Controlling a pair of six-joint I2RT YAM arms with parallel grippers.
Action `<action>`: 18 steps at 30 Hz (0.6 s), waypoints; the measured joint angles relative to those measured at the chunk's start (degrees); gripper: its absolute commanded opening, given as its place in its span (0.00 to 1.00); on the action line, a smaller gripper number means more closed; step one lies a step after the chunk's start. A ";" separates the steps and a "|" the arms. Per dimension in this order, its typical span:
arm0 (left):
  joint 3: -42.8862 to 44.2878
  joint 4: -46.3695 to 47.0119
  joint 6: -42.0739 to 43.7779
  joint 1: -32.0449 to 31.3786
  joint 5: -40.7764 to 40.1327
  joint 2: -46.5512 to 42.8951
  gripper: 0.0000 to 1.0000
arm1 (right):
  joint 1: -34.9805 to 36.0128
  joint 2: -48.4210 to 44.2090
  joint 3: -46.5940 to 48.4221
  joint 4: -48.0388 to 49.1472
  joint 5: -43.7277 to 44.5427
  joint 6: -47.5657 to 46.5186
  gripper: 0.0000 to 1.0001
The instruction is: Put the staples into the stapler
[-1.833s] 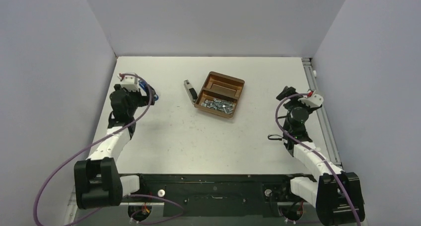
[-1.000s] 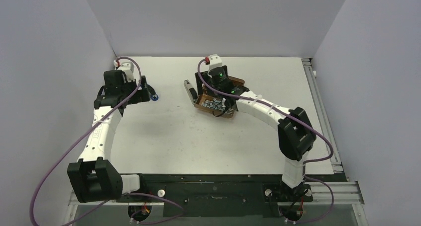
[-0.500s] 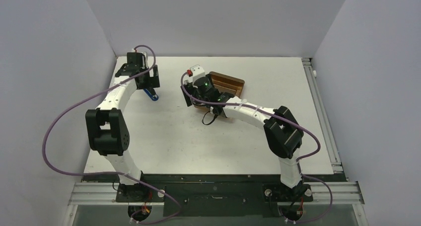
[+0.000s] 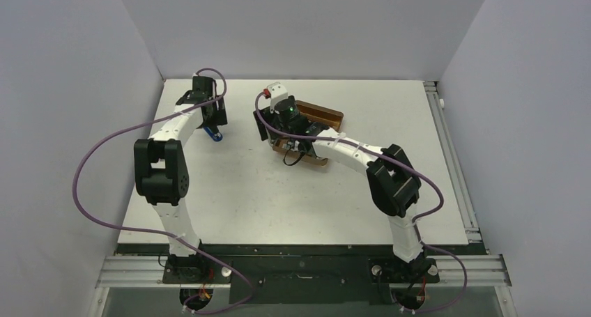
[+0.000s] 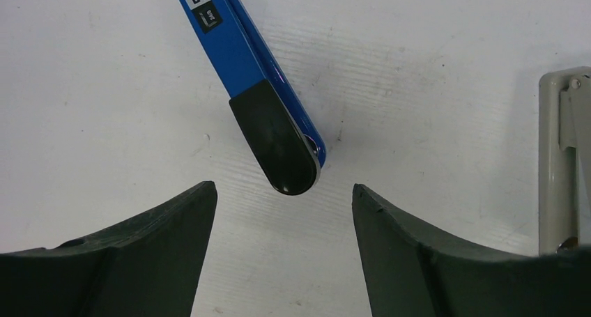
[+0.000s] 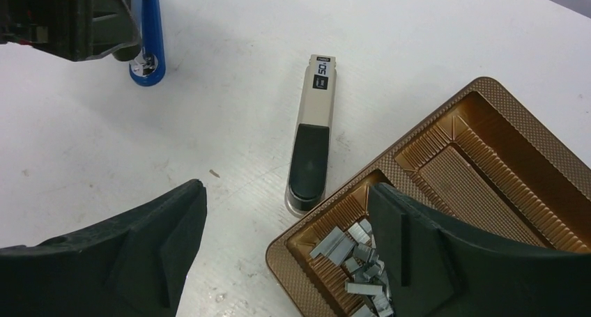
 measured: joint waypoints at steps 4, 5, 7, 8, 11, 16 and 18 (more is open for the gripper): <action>-0.09 1.42 -1.22 0.00 -1.40 0.17 0.63 | -2.05 3.50 1.81 0.22 -1.97 0.68 0.84; -0.09 1.81 -1.40 0.00 -1.70 0.20 0.62 | -2.32 4.26 2.27 0.17 -2.23 0.72 0.84; -0.09 2.78 -1.68 0.00 -2.78 0.55 0.62 | -3.06 5.79 3.26 0.04 -2.84 0.83 0.84; -0.11 3.50 -1.70 0.00 -3.28 0.81 0.61 | -3.32 6.49 3.80 0.00 -3.13 0.85 0.84; -0.55 4.96 -1.77 0.00 -4.31 1.62 0.60 | -3.48 7.91 5.29 -0.07 -3.72 0.87 0.85; -1.03 5.90 -1.86 -0.02 -5.53 3.43 0.55 | -3.26 8.98 8.59 -1.44 -4.50 0.83 0.85; -1.16 6.10 -1.92 -0.02 -5.75 3.89 0.47 | -3.26 9.73 10.54 -1.51 -4.61 0.83 0.85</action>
